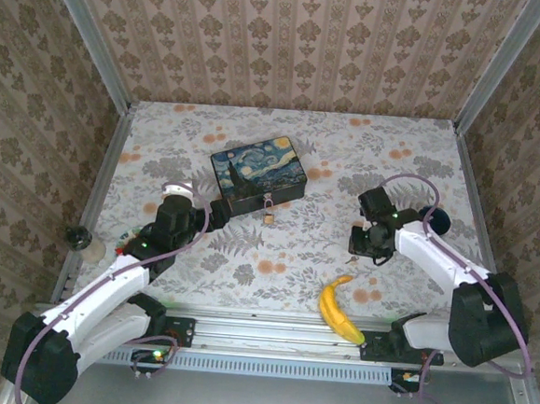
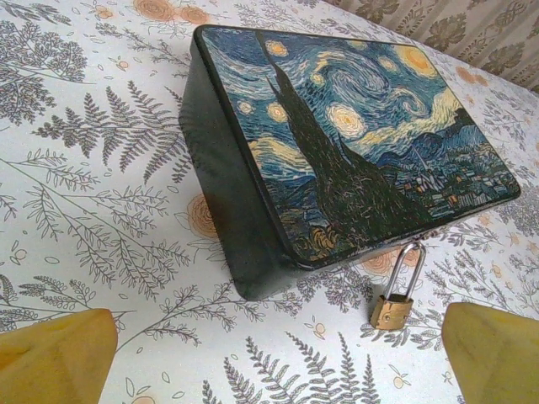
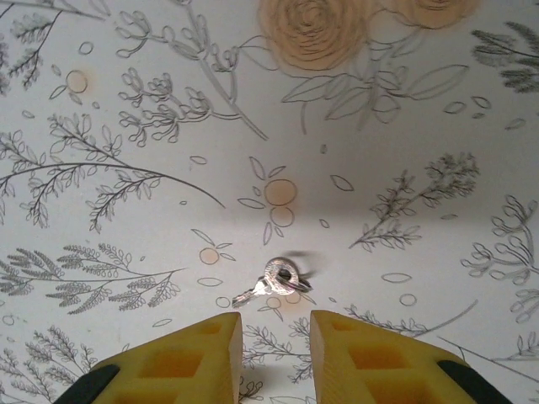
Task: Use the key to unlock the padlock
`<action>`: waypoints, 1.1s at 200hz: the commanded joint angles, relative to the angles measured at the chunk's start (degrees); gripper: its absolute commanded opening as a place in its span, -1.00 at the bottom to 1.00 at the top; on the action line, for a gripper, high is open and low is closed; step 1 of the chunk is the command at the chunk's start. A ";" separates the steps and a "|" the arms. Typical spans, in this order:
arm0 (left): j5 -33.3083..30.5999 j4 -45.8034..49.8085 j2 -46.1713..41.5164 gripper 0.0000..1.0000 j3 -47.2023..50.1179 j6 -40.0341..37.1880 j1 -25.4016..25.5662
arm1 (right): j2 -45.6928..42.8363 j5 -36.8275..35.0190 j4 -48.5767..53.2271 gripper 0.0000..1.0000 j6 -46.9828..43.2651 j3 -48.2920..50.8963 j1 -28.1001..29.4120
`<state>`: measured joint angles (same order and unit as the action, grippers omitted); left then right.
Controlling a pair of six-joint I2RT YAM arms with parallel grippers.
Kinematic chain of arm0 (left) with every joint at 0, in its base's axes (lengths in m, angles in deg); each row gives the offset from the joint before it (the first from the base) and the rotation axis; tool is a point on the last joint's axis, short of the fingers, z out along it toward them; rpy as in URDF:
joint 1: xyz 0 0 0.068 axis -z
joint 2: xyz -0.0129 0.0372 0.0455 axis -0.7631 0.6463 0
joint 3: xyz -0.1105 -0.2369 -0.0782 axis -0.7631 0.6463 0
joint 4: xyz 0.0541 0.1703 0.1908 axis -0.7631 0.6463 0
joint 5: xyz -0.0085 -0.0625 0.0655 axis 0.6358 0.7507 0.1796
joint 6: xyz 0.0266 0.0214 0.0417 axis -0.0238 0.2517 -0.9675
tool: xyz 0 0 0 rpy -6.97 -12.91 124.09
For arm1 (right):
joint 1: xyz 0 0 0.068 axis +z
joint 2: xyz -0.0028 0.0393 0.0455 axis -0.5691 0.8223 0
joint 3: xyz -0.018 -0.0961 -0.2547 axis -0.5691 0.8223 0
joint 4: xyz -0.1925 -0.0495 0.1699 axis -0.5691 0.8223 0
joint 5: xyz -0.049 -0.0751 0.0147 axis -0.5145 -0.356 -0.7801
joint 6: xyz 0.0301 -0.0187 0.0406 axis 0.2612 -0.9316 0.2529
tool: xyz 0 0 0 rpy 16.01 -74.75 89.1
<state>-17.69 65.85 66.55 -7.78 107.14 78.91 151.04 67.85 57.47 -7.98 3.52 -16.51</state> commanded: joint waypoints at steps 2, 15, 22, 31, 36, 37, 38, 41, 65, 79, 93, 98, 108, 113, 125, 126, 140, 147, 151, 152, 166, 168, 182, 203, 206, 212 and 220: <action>0.72 0.65 -0.58 1.00 -1.53 -0.94 -0.58 | 3.07 2.52 4.03 -0.42 -4.84 -2.49 -0.51; 0.68 1.03 -0.72 1.00 -1.82 -1.07 -0.77 | 6.46 1.84 4.84 -0.41 -5.14 -3.58 -0.62; 0.83 1.32 -0.83 1.00 -1.93 -1.12 -0.86 | 7.55 1.65 5.35 -0.41 -5.50 -4.13 -0.71; 0.75 1.51 -0.99 1.00 -2.04 -1.21 -1.02 | 8.92 1.20 6.05 -0.40 -5.73 -4.84 -0.85; 0.68 1.63 -1.12 1.00 -2.16 -1.16 -1.08 | 9.56 0.97 6.40 -0.40 -5.77 -5.26 -1.01; 0.72 1.64 -1.09 1.00 -2.12 -1.19 -1.06 | 9.66 0.96 6.44 -0.40 -5.78 -5.31 -0.98; 0.70 1.64 -1.12 1.00 -2.10 -1.20 -1.10 | 9.75 0.95 6.51 -0.40 -5.74 -5.37 -0.96; 0.68 1.69 -1.16 1.00 -2.08 -1.21 -1.17 | 10.09 1.01 6.57 -0.40 -5.80 -5.47 -1.05; 0.68 1.73 -1.66 1.00 -1.83 -0.97 -1.61 | 11.68 0.84 6.66 -0.38 -5.58 -6.22 -1.22; 0.80 1.89 -1.88 1.00 -1.72 -0.80 -1.88 | 12.58 -0.08 7.01 -0.38 -5.29 -6.49 -1.47; 0.92 1.91 -2.01 1.00 -1.42 -0.52 -2.18 | 13.17 -0.01 6.76 -0.40 -5.47 -6.58 -1.58; 1.10 1.91 -2.05 1.00 -1.38 -0.51 -2.27 | 13.41 0.13 6.62 -0.40 -5.57 -6.58 -1.65; 1.21 1.95 -2.15 1.00 -1.30 -0.34 -2.49 | 13.77 0.43 6.42 -0.41 -5.66 -6.67 -1.68; 1.29 1.98 -2.24 1.00 -1.29 -0.27 -2.54 | 13.88 0.68 6.19 -0.41 -5.78 -6.62 -1.74; 1.38 1.99 -2.27 1.00 -1.13 -0.17 -2.63 | 14.06 1.76 5.56 -0.42 -5.98 -6.58 -1.80; 1.38 1.99 -2.28 1.00 -1.12 -0.16 -2.63 | 14.06 1.88 5.49 -0.42 -5.98 -6.58 -1.82; 1.55 2.02 -2.47 1.00 -0.97 0.02 -2.63 | 14.53 2.48 5.17 -0.44 -6.13 -6.65 -1.81; 1.64 1.99 -2.55 1.00 -0.94 0.15 -2.67 | 14.75 2.36 5.25 -0.44 -6.13 -6.67 -1.82; 1.69 1.99 -2.50 1.00 -0.86 0.19 -2.63 | 14.92 2.28 5.25 -0.44 -6.15 -6.67 -1.83; 1.71 1.99 -2.53 1.00 -0.86 0.19 -2.63 | 14.97 2.27 5.25 -0.45 -6.15 -6.67 -1.83; 1.92 1.93 -2.62 1.00 -0.85 0.28 -4.02 | 15.45 2.37 5.26 -0.47 -6.32 -6.80 -1.83; 1.95 1.95 -2.60 1.00 -0.85 0.28 -4.16 | 15.51 2.35 5.26 -0.48 -6.34 -6.83 -1.83; 2.13 2.00 -2.65 1.00 -0.79 0.37 -4.51 | 15.82 2.26 5.21 -0.48 -6.40 -6.92 -1.91; 2.26 1.84 -2.75 1.00 -0.69 0.54 -4.56 | 16.33 2.36 4.82 -0.48 -6.58 -7.02 -1.91; 2.33 1.74 -2.78 1.00 -0.68 0.61 -4.60 | 16.43 2.35 4.75 -0.47 -6.62 -7.09 -1.90; 2.39 1.66 -2.74 1.00 -0.61 0.67 -4.65 | 16.60 2.36 4.74 -0.47 -6.75 -7.19 -1.91; 2.51 1.65 -2.76 1.00 -0.59 0.80 -4.70 | 16.96 2.37 4.66 -0.48 -6.85 -7.31 -1.91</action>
<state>-16.11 66.35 64.71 -7.85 107.19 74.71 166.64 69.49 61.71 -13.81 -2.03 -18.04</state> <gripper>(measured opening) 0.999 0.263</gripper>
